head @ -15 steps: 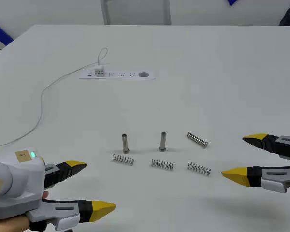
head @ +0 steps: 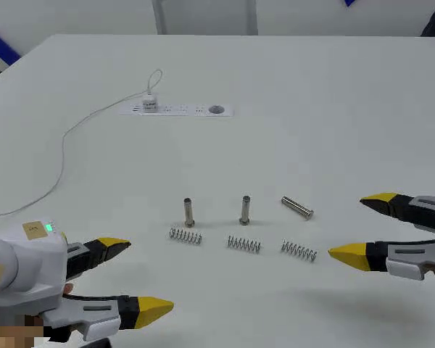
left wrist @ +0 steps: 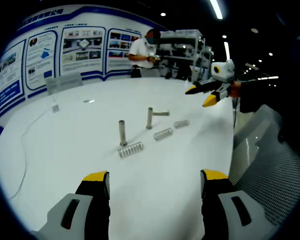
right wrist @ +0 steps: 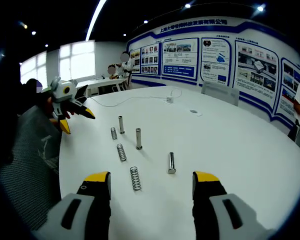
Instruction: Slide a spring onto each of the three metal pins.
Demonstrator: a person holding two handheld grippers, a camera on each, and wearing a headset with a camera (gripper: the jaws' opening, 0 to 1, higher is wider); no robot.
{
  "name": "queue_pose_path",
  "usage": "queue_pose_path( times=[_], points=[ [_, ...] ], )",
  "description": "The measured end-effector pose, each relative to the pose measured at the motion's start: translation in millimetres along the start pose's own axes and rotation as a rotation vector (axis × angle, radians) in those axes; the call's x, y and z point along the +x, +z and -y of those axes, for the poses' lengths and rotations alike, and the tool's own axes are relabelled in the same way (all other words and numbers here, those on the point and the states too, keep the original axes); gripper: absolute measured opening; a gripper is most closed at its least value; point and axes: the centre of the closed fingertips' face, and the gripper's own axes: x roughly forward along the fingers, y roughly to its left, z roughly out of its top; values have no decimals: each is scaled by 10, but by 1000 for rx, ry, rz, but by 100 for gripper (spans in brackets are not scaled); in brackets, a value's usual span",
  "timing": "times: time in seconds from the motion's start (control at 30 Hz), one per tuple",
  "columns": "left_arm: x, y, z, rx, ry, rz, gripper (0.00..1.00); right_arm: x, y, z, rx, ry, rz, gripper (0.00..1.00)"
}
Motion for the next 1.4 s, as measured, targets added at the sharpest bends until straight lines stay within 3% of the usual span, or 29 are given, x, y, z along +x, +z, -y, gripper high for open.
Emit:
queue_pose_path(
  times=[0.5,0.67,1.1,1.4],
  points=[
    [-7,-10,-6,1,8,-6,75,329,225,109,-54,21,-25,63],
    [-7,-17,-8,0,7,-8,75,456,246,180,-52,11,-60,58],
    [-6,-21,1,-2,6,-11,74,764,152,318,-36,-18,-186,32],
    [-13,-21,2,-2,5,-13,73,944,71,375,-24,-26,-254,23]
  ],
)
